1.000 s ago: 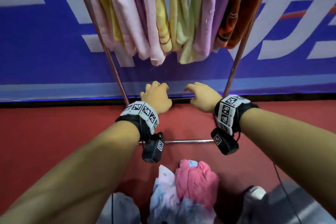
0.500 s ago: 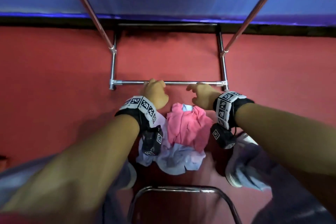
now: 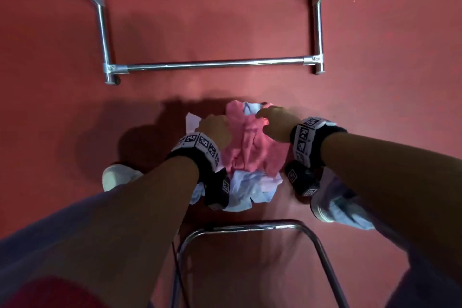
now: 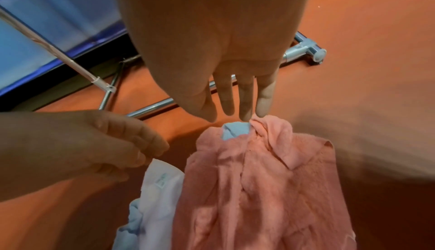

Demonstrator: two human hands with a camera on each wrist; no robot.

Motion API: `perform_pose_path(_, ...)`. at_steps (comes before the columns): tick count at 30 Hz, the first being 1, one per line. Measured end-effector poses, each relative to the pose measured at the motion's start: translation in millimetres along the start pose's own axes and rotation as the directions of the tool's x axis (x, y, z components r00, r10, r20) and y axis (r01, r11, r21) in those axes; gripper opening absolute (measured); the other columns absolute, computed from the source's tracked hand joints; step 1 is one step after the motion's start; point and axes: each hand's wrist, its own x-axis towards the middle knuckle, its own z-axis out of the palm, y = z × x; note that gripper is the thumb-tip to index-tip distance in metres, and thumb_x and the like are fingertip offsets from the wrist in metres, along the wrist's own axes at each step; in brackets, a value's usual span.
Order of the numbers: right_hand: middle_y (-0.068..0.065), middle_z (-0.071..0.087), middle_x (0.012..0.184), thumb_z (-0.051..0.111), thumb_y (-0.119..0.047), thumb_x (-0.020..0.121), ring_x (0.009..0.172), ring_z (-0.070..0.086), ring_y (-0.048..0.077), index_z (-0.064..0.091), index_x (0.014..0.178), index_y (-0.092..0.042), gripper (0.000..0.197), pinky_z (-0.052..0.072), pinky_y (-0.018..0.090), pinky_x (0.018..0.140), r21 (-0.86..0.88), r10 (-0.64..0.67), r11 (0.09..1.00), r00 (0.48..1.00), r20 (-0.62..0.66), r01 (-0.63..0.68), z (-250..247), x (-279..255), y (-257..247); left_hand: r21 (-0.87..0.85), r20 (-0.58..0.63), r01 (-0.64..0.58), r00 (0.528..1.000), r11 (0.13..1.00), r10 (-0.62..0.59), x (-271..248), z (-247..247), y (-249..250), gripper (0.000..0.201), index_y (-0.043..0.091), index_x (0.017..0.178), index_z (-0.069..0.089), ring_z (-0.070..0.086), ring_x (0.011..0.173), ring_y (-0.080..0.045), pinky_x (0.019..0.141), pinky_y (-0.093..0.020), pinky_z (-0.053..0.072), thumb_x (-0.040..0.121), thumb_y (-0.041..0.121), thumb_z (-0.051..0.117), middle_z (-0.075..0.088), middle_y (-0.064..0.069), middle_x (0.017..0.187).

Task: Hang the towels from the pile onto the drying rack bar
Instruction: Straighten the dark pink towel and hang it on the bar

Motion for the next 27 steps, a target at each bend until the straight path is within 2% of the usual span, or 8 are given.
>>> perform_pose_path(4,0.011,0.046,0.145,0.055,-0.016,0.092,0.131,0.046,0.026,0.053,0.139,-0.021,0.047,0.033,0.028,0.105,-0.003,0.036,0.999,0.999,0.030,-0.036,10,8,9,-0.054,0.118,0.026,0.993,0.998,-0.019,19,25,-5,0.032,0.006,0.125,0.062,0.058,0.117,-0.033,0.097,-0.034,0.047,0.097,0.014,0.050,0.062,-0.015,0.127)
perform_pose_path(8,0.007,0.053,0.141,0.054,-0.019,0.094,0.129,0.049,0.025,0.055,0.136,-0.021,0.043,0.035,0.027,0.103,0.003,0.056,0.998,0.997,0.044,-0.056,16,13,17,-0.138,0.241,0.103,0.968,0.985,-0.068,28,48,-8,0.036,0.003,0.130,0.059,0.058,0.119,-0.031,0.092,-0.030,0.046,0.096,0.013,0.055,0.061,-0.013,0.130)
perform_pose_path(12,0.003,0.054,0.141,0.053,-0.019,0.093,0.129,0.050,0.025,0.055,0.135,-0.023,0.043,0.038,0.031,0.105,0.017,0.079,0.997,0.993,0.086,-0.080,20,13,20,-0.203,0.254,0.164,0.961,0.965,-0.109,28,62,-12,0.037,0.005,0.129,0.061,0.058,0.120,-0.032,0.100,-0.036,0.048,0.094,0.016,0.057,0.062,-0.015,0.130)
perform_pose_path(17,0.001,0.058,0.137,0.053,-0.023,0.092,0.126,0.053,0.023,0.058,0.132,-0.026,0.040,0.042,0.034,0.107,0.038,0.081,0.996,0.991,0.107,-0.085,20,8,16,-0.309,0.217,0.214,0.965,0.927,-0.150,20,59,-14,0.031,0.000,0.122,0.064,0.061,0.114,-0.034,0.091,-0.033,0.049,0.094,0.012,0.057,0.065,-0.018,0.122)
perform_pose_path(19,0.001,0.058,0.136,0.054,-0.023,0.092,0.125,0.054,0.023,0.058,0.131,-0.026,0.040,0.042,0.035,0.107,0.048,0.076,0.996,0.992,0.105,-0.082,17,4,13,-0.391,0.168,0.202,0.975,0.898,-0.146,14,54,-11,0.029,0.003,0.117,0.069,0.064,0.110,-0.032,0.091,-0.033,0.052,0.091,0.013,0.060,0.069,-0.015,0.116)
perform_pose_path(22,0.003,0.058,0.135,0.052,-0.021,0.090,0.125,0.053,0.023,0.060,0.129,-0.025,0.040,0.041,0.031,0.106,0.083,0.056,0.994,0.993,0.101,-0.065,9,-4,3,-0.547,0.034,0.131,0.990,0.827,-0.134,7,45,-7,0.031,0.009,0.098,0.076,0.069,0.097,-0.027,0.090,-0.037,0.055,0.075,0.028,0.070,0.074,-0.013,0.104)
perform_pose_path(24,0.006,0.057,0.133,0.053,-0.022,0.085,0.124,0.054,0.026,0.064,0.123,-0.028,0.040,0.042,0.033,0.104,0.122,0.042,0.991,0.998,0.050,-0.048,1,-12,-6,-0.643,0.001,0.088,0.993,0.761,-0.115,-3,33,1,0.012,0.013,0.084,0.074,0.066,0.088,-0.022,0.088,-0.032,0.054,0.074,0.019,0.076,0.073,-0.011,0.094)
perform_pose_path(27,0.012,0.061,0.126,0.056,-0.016,0.085,0.114,0.058,0.032,0.067,0.117,-0.017,0.035,0.047,0.035,0.096,0.203,-0.007,0.979,0.998,-0.054,0.017,-15,-29,-18,-0.752,-0.049,0.021,0.995,0.659,-0.087,-26,7,19,0.010,0.019,0.066,0.069,0.063,0.073,-0.021,0.076,-0.034,0.053,0.068,0.010,0.074,0.067,-0.002,0.069)
